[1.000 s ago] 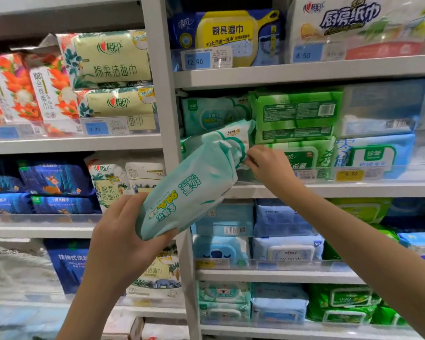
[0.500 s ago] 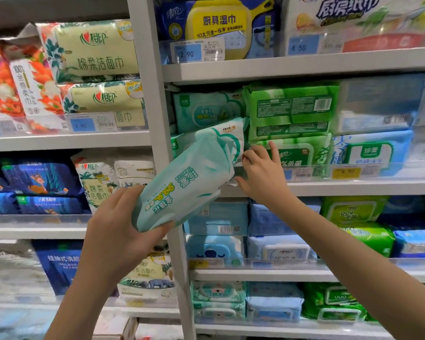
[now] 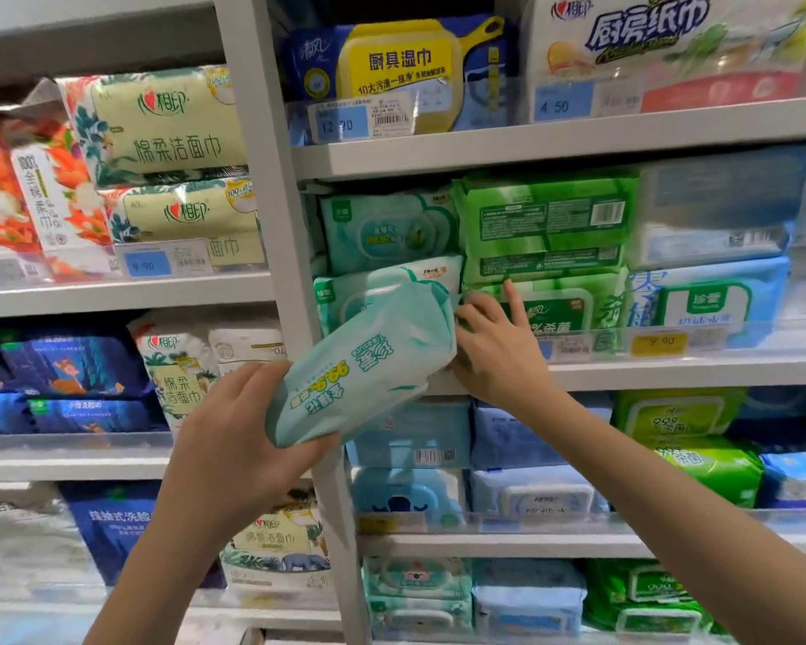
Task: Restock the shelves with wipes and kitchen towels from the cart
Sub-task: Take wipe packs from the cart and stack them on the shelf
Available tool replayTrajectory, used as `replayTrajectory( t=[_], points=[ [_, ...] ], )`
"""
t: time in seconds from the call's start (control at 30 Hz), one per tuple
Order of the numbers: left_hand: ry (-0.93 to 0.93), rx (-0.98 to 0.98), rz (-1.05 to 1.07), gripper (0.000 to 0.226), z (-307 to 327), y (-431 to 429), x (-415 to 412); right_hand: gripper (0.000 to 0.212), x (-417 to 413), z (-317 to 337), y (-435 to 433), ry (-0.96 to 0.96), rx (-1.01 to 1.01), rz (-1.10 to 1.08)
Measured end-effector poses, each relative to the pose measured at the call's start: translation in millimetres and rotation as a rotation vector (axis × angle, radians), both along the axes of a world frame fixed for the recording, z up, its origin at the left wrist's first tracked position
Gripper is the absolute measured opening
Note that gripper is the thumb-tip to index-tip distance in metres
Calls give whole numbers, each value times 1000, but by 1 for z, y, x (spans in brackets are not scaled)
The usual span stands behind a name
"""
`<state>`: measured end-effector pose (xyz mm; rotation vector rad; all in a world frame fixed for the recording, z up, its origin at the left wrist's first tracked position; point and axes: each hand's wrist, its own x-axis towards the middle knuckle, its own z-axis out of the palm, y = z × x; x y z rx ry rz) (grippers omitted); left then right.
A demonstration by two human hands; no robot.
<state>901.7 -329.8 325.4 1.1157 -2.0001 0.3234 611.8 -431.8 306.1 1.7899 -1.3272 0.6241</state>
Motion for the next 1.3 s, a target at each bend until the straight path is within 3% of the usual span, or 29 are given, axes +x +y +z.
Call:
replayTrajectory(
  t=[0.17, 0.3, 0.63, 0.7, 0.77, 0.83, 1.3],
  points=[
    [13, -2, 3, 69, 3, -2, 2, 44, 1, 12, 6, -5, -25, 49],
    [3, 17, -1, 67, 5, -2, 6, 60, 2, 30, 4, 76, -39, 44],
    [17, 12, 8, 66, 6, 3, 17, 24, 13, 45, -1, 108, -56, 41],
    [34, -1, 9, 66, 7, 6, 21, 33, 24, 64, 0, 100, 30, 4],
    [65, -7, 11, 68, 8, 8, 26, 63, 34, 80, -6, 78, 164, -31],
    [77, -17, 23, 71, 10, 9, 31, 75, 43, 88, -11, 67, 237, -57],
    [60, -46, 57, 70, 11, 18, 42, 74, 53, 83, -19, -122, 236, -33]
  ],
)
